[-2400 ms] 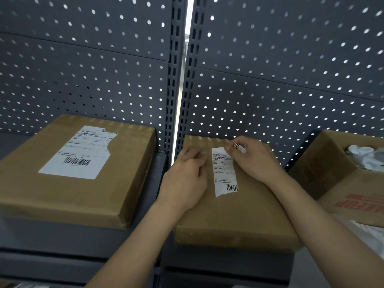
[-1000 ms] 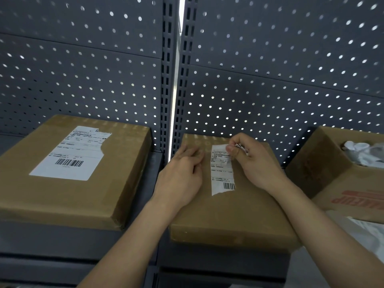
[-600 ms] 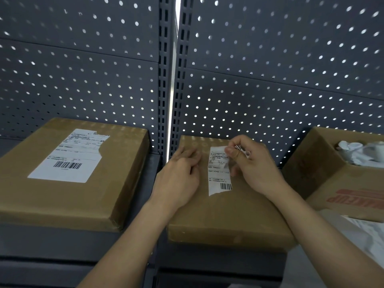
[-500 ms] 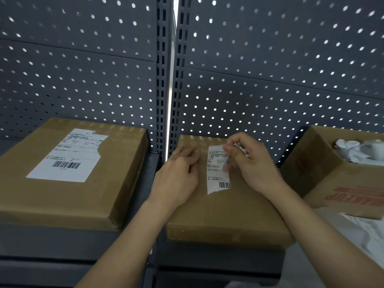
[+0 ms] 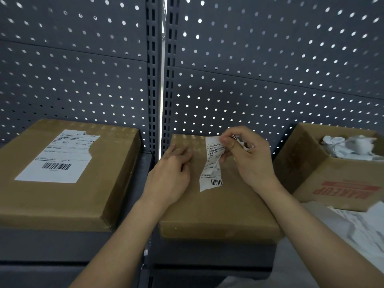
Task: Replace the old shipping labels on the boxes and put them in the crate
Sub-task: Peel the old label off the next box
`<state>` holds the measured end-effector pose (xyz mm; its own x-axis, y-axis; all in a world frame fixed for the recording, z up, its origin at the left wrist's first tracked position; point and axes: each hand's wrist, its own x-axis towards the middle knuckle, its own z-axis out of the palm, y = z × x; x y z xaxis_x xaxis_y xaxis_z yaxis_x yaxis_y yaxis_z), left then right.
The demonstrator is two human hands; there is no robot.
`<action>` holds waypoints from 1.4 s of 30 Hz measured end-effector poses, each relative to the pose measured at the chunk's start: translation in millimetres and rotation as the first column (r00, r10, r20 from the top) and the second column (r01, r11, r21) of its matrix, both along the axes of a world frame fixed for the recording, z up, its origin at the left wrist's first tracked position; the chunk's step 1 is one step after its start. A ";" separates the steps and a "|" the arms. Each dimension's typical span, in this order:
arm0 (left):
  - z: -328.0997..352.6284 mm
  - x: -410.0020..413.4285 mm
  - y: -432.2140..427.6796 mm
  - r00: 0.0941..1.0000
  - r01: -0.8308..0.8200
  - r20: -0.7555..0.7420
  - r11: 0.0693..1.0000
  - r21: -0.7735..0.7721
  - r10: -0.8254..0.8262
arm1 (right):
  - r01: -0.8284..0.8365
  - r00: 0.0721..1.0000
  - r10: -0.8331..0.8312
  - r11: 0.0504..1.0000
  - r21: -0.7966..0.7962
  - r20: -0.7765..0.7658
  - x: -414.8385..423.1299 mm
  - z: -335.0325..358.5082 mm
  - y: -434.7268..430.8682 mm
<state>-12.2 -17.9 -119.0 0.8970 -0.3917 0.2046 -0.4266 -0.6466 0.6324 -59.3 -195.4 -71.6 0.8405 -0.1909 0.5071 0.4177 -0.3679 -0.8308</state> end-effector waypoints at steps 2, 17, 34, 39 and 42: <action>0.4 -0.4 0.2 1.000 -0.001 -0.003 1.000 -0.002 0.001 | -0.005 1.000 0.004 0.999 0.042 0.024 -1.2 1.0 1.5; -1.0 0.0 0.4 1.000 0.011 -0.008 1.000 -0.009 -0.011 | 0.029 0.994 -0.046 0.987 0.161 0.100 -4.5 5.8 5.9; -0.7 -1.3 0.4 1.000 0.017 0.002 1.000 0.004 -0.017 | 0.159 0.973 -0.150 0.986 0.042 -0.176 4.0 3.9 -10.4; -1.9 -0.4 0.4 1.000 0.021 0.004 1.000 0.008 -0.021 | 0.198 0.961 -0.217 0.973 -0.119 -0.173 8.5 -3.8 -20.7; -1.9 0.3 0.5 1.000 0.024 0.007 1.000 0.009 -0.024 | 0.183 0.961 -0.228 0.949 -0.257 -0.157 10.2 -9.6 -28.2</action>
<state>-11.9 -17.4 -120.9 0.8859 -0.4151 0.2072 -0.4465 -0.6415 0.6238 -49.1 -223.6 -81.2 0.8781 -0.2619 0.4004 0.1614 -0.6256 -0.7632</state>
